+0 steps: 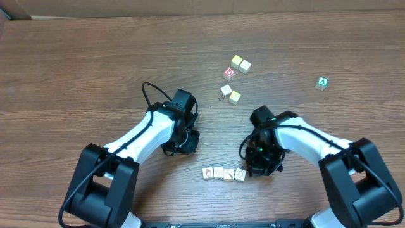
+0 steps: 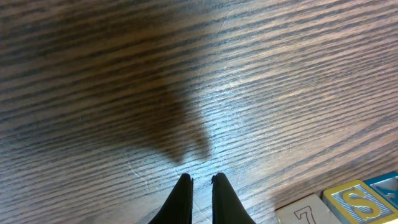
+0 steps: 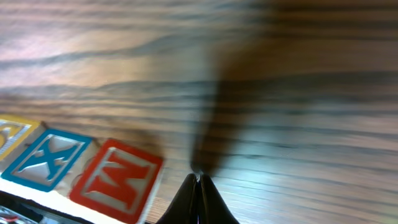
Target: Flip 5 blocks
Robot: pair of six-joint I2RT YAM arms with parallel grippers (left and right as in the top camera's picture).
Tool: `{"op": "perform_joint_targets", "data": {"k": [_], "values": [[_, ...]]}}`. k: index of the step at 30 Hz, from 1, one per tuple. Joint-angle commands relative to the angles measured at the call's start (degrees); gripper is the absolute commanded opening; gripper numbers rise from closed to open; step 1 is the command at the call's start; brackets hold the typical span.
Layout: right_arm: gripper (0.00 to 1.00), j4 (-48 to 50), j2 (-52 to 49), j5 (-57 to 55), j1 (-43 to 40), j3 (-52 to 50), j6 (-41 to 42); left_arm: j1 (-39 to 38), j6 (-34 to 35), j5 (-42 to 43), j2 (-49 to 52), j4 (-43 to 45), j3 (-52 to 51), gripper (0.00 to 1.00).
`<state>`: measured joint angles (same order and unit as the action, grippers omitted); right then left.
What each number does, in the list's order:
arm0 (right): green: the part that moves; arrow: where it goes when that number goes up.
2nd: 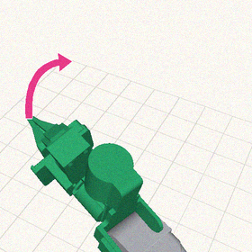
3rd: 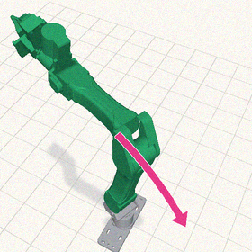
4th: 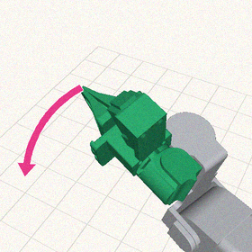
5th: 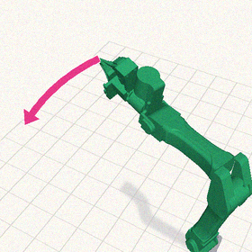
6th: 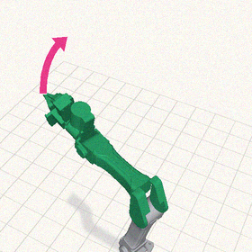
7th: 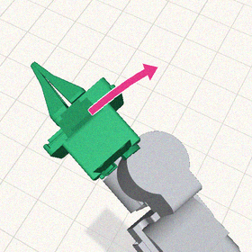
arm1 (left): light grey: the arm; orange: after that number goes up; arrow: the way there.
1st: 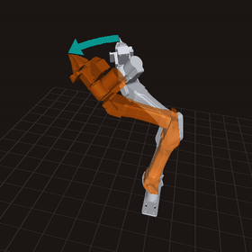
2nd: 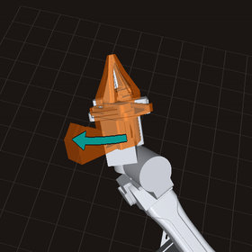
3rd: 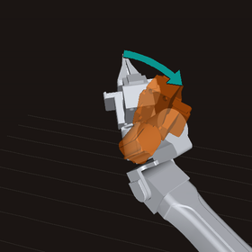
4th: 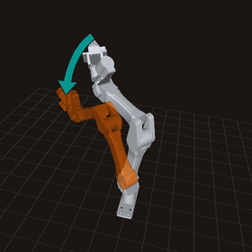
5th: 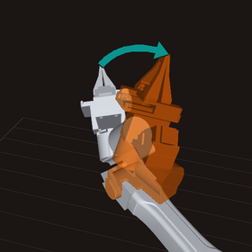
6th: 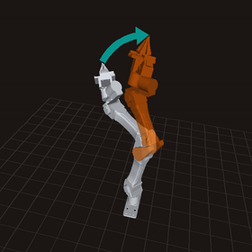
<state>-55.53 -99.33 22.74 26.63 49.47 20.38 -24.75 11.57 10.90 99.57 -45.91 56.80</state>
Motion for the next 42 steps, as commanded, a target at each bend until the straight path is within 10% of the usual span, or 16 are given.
{"op": "perform_joint_targets", "data": {"k": [1,42], "values": [[0.04,1.42,-0.02,1.36,2.08,-0.31,1.33,-0.02,-0.61,0.57,0.66,-0.28,1.11,0.06],[0.04,6.43,-0.02,1.4,3.04,-0.28,1.92,-8.98,5.88,12.92,0.68,8.55,1.11,0.04]]}}
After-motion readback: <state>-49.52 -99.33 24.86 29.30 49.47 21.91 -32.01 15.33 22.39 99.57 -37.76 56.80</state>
